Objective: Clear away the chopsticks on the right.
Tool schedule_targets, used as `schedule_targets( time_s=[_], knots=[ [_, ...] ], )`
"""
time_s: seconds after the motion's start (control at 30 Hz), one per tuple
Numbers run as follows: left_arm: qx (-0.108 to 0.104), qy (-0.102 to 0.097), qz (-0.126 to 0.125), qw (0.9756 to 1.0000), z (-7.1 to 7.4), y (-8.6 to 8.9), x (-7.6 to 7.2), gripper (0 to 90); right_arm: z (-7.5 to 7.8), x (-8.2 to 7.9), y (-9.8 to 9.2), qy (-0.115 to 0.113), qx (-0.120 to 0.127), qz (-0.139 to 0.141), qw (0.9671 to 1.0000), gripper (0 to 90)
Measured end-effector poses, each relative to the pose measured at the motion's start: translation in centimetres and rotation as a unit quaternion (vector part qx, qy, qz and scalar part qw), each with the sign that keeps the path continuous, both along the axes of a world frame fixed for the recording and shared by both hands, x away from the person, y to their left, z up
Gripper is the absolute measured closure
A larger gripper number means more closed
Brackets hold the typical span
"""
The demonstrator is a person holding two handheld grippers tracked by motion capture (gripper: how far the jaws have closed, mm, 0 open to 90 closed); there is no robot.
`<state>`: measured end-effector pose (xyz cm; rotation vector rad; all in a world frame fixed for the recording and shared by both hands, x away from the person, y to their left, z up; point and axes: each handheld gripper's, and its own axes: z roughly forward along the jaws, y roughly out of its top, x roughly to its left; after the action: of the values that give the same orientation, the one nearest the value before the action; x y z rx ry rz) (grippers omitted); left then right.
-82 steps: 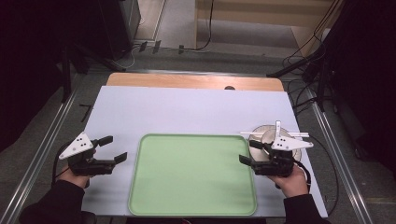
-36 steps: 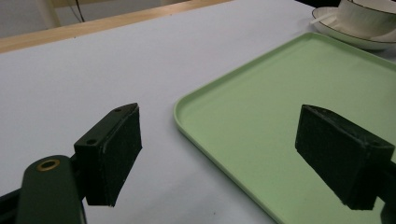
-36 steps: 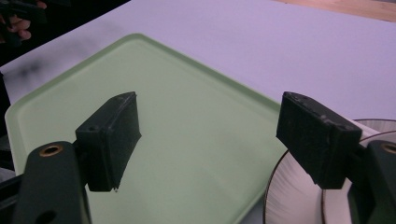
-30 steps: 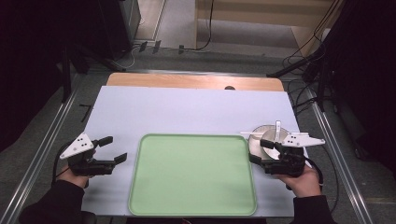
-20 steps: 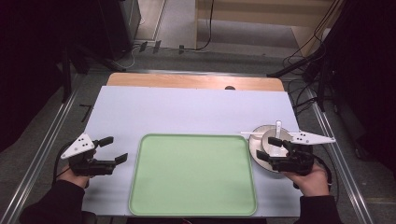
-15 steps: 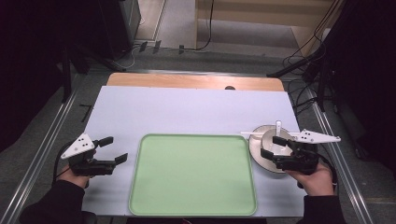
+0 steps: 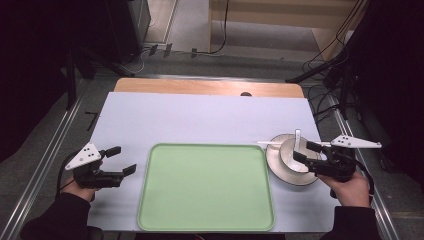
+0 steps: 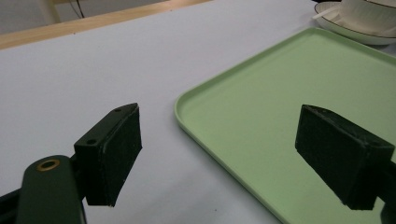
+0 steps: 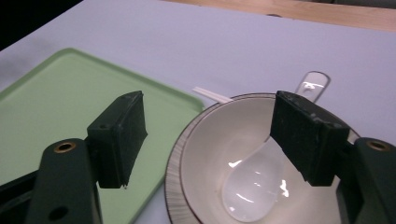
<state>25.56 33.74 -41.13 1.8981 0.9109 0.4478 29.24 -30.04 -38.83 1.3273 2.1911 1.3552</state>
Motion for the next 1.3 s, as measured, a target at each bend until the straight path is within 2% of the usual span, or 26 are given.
schedule_targets(
  time_s=[0.2, 0.53, 0.57, 0.63, 0.83, 0.9, 1.03, 1.2, 1.3],
  knots=[
    [0.002, 0.001, 0.000, 1.0000, 0.0, 0.0, 0.0, 14.7, -0.4, 0.9, -1.3, 0.015, -0.003, -0.029, 0.9994, 29.1],
    [0.005, 0.003, 0.001, 1.0000, 0.0, 0.0, 0.0, 14.7, -0.7, 2.3, -3.2, 0.022, -0.004, -0.072, 0.9972, 34.7],
    [0.006, 0.003, 0.001, 1.0000, -0.1, 0.0, 0.1, 14.7, -0.8, 2.5, -3.4, 0.017, -0.005, -0.076, 0.9970, 36.1],
    [0.005, 0.004, 0.001, 1.0000, -0.1, -0.1, 0.1, 14.7, -1.0, 3.0, -3.7, 0.014, -0.008, -0.091, 0.9957, 37.9],
    [0.007, 0.003, 0.002, 1.0000, 0.0, 0.0, 0.1, 14.7, -2.1, 4.2, -4.4, 0.032, -0.026, -0.126, 0.9912, 43.5],
    [0.007, 0.003, 0.002, 1.0000, -0.1, 0.0, 0.1, 14.7, -2.5, 4.7, -4.8, 0.035, -0.032, -0.141, 0.9889, 47.9],
    [0.007, 0.003, 0.001, 1.0000, -0.1, 0.0, 0.1, 14.7, -2.9, 5.4, -5.2, 0.042, -0.029, -0.157, 0.9862, 56.0],
    [0.008, 0.003, 0.002, 1.0000, -0.1, 0.0, 0.1, 14.7, -3.6, 6.2, -5.4, 0.057, -0.039, -0.162, 0.9844, 75.1],
    [0.009, 0.002, 0.002, 1.0000, -0.1, 0.0, 0.1, 14.7, -4.1, 6.6, -5.4, 0.068, -0.040, -0.171, 0.9821, 86.8]
  ],
)
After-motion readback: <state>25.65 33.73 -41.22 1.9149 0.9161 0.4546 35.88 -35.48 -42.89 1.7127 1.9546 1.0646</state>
